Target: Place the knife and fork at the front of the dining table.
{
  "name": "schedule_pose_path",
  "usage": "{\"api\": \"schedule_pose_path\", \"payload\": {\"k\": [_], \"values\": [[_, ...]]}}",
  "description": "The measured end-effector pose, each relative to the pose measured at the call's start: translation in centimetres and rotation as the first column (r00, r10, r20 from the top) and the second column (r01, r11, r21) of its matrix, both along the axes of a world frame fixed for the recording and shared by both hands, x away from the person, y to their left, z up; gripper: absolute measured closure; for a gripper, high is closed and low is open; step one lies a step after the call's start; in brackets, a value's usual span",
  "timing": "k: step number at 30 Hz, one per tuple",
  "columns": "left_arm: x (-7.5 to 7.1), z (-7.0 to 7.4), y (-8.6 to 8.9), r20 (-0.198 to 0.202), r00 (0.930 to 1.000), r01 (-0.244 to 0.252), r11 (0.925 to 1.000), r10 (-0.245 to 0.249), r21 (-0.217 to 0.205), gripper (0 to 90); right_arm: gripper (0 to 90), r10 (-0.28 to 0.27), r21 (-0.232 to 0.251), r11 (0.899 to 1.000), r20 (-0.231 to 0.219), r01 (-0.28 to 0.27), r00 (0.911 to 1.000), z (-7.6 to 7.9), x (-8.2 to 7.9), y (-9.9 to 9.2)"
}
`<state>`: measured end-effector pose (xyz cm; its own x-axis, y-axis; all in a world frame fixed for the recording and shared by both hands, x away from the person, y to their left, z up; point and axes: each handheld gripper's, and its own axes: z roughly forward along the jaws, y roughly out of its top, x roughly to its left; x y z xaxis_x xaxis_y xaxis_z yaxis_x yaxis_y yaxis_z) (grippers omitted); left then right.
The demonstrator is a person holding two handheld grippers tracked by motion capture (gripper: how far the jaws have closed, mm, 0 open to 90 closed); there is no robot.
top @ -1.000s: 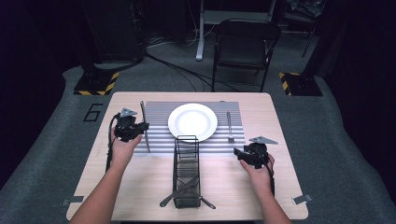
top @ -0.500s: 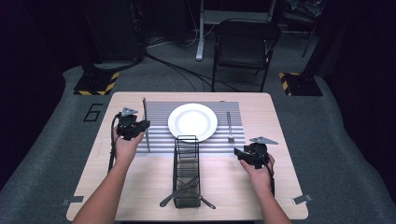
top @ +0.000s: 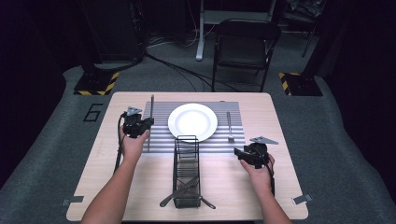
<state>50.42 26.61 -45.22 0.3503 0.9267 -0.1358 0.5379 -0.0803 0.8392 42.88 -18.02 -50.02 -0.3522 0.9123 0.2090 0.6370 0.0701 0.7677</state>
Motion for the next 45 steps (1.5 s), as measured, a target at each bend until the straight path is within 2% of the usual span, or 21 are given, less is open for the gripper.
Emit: {"api": "schedule_pose_path", "payload": {"k": [4,5,8,13,18,21,23,26,28,31,38,41,43,45], "values": [[0.7,-0.7,-0.1,-0.002,0.9998,-0.020,0.9997,0.020,0.011,82.6,47.5,-0.002,0.003,1.000,-0.003,0.002,1.0000,-0.1,0.1,-0.1],[0.8,-0.9,0.0,-0.015,0.9996,-0.022,0.9996,0.022,0.020,82.6,47.5,-0.001,0.003,1.000,-0.003,0.001,1.0000,-0.1,0.1,-0.1],[1.2,-1.4,-0.1,-0.039,0.9980,-0.048,0.9987,0.049,0.017,82.5,47.5,0.001,0.002,1.000,-0.002,-0.001,1.0000,-0.2,0.2,0.0],[1.5,-1.7,-0.4,-0.052,0.9955,-0.079,0.9968,0.079,0.010,82.5,47.5,0.002,0.004,1.000,-0.002,-0.002,1.0000,-0.1,0.2,0.0],[1.8,-2.0,-0.9,-0.072,0.9891,-0.129,0.9916,0.129,-0.003,82.5,47.5,0.003,0.002,1.000,0.001,-0.003,1.0000,-0.1,0.3,-0.1],[2.2,-2.0,-1.2,-0.090,0.9846,-0.149,0.9887,0.150,0.013,82.5,47.5,0.004,0.003,1.000,0.001,-0.004,1.0000,-0.1,0.3,-0.1],[2.6,-2.1,-1.5,-0.088,0.9832,-0.158,0.9870,0.160,0.030,82.5,47.5,0.008,0.001,1.000,0.002,-0.008,1.0000,-0.1,0.3,0.0],[3.2,-2.2,-1.8,-0.098,0.9785,-0.180,0.9833,0.182,0.030,82.5,47.5,0.011,0.003,1.000,0.004,-0.011,0.9999,-0.1,0.3,0.1],[3.5,-2.4,-1.9,-0.102,0.9750,-0.197,0.9803,0.197,0.012,82.5,47.5,0.012,0.004,1.000,0.007,-0.012,0.9999,-0.1,0.3,0.1],[4.2,-2.7,-2.1,-0.125,0.9668,-0.224,0.9746,0.223,0.006,82.5,47.5,0.009,0.012,1.000,0.007,-0.010,0.9999,-0.1,0.3,0.1],[5.2,-3.2,-2.5,-0.154,0.9591,-0.238,0.9711,0.237,0.013,82.6,47.5,0.008,0.018,1.000,0.009,-0.008,0.9999,0.0,0.3,0.0],[5.5,-3.7,-2.6,-0.175,0.9515,-0.256,0.9667,0.253,0.008,82.5,47.5,0.010,0.019,1.000,0.010,-0.011,0.9999,0.1,0.2,0.1],[5.7,-4.2,-2.5,-0.200,0.9420,-0.274,0.9617,0.269,0.005,82.5,47.5,0.011,0.020,1.000,0.009,-0.011,0.9999,0.1,0.2,0.1],[5.9,-4.6,-2.5,-0.216,0.9365,-0.282,0.9594,0.277,0.005,82.5,47.5,0.011,0.019,1.000,0.012,-0.011,0.9999,0.1,0.2,0.2]]}}
